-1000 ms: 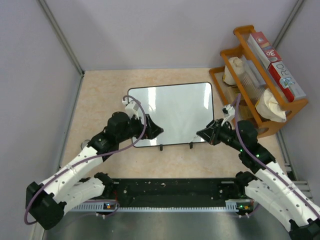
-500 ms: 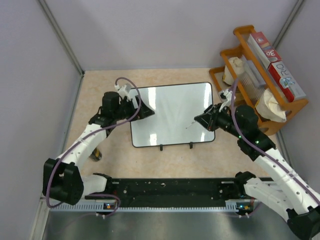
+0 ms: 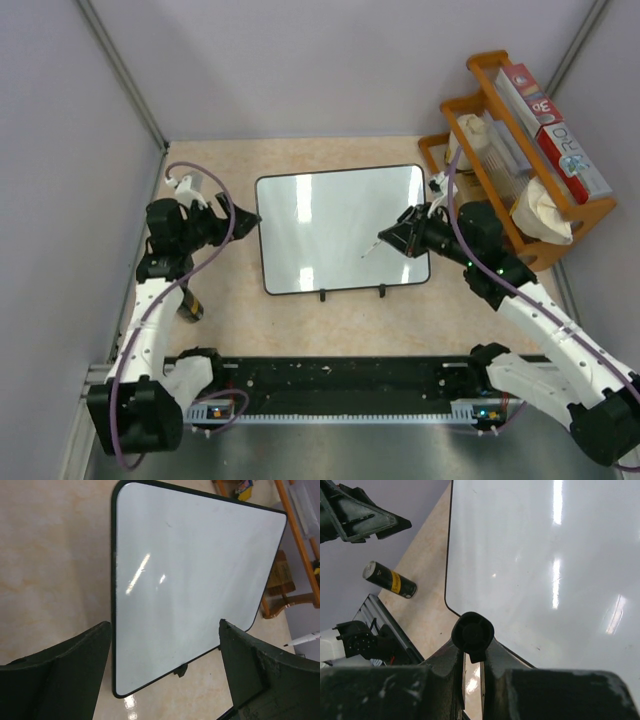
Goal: Write a sentence on the whiteboard
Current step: Adjust the whiteboard at the center of the board.
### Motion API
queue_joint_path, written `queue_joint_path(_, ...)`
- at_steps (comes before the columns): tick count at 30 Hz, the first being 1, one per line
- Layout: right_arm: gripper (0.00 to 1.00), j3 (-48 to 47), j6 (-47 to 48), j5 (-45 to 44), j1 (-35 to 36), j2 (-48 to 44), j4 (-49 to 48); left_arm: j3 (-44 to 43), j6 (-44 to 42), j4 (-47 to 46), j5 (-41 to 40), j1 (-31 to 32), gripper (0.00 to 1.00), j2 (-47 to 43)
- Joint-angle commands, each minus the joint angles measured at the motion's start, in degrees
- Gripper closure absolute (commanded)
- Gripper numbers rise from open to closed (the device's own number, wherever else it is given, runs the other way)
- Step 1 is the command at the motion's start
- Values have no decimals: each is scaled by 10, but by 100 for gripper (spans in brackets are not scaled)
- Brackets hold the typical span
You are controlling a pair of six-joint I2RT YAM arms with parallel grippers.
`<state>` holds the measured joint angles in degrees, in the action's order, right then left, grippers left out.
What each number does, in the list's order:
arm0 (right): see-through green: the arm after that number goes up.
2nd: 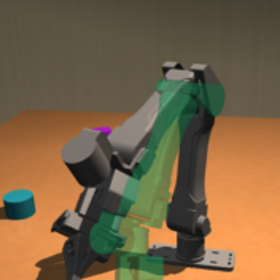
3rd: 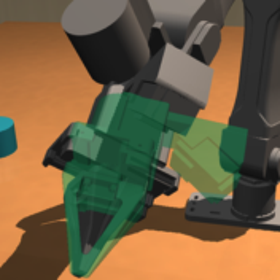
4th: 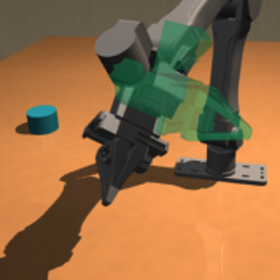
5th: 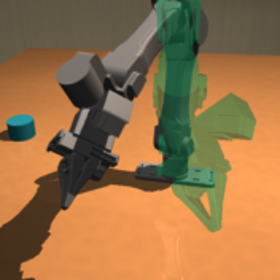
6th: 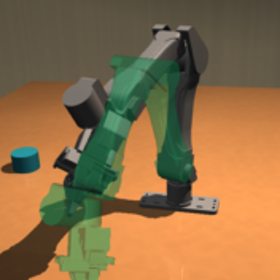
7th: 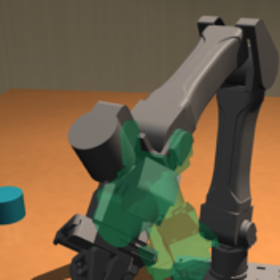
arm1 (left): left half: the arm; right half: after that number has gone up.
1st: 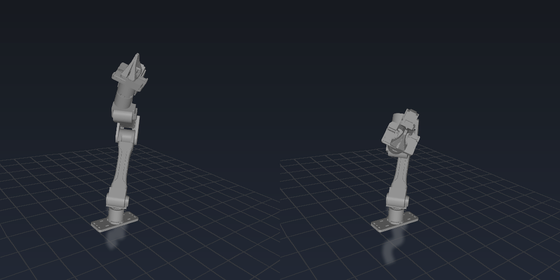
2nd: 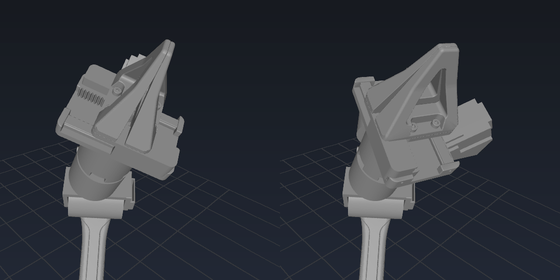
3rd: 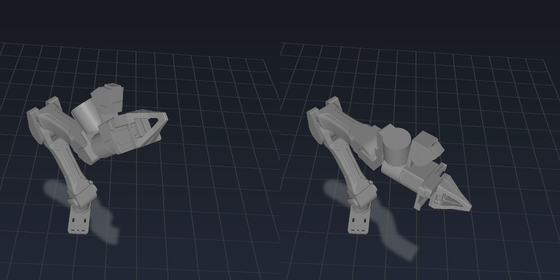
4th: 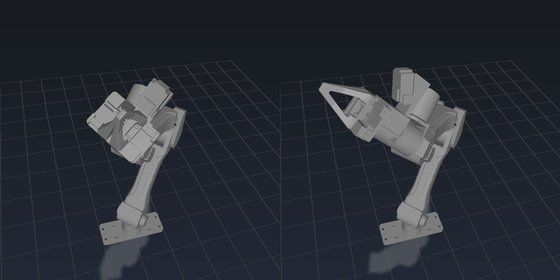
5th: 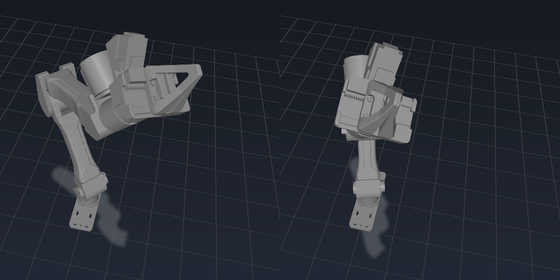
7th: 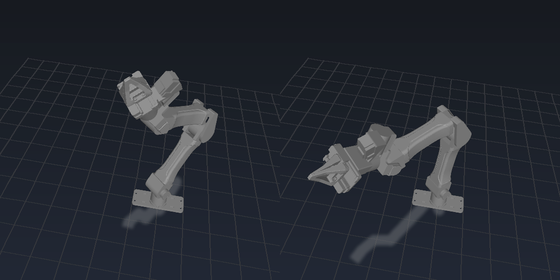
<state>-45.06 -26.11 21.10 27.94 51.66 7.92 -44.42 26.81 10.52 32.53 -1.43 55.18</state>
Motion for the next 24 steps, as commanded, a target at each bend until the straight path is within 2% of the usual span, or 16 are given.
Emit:
queue_joint_path(1, 100, -15, -22, 3, -5, 14, -56, 28, 5, -58, 100, -55, 11, 56)
queue_joint_path(3, 100, -22, -18, 5, -4, 25, -48, 29, 17, -84, 161, -66, 15, 79)
queue_joint_path(6, 100, -21, -9, -4, -4, 20, -41, 20, 4, -56, 145, -67, 16, 94)
queue_joint_path(11, 100, -5, 5, -1, -3, 11, -39, 20, -18, -28, 104, -67, 12, 55)
queue_joint_path(24, 100, 37, -4, 14, -4, -34, -68, 29, -40, -31, 98, -66, 12, 36)
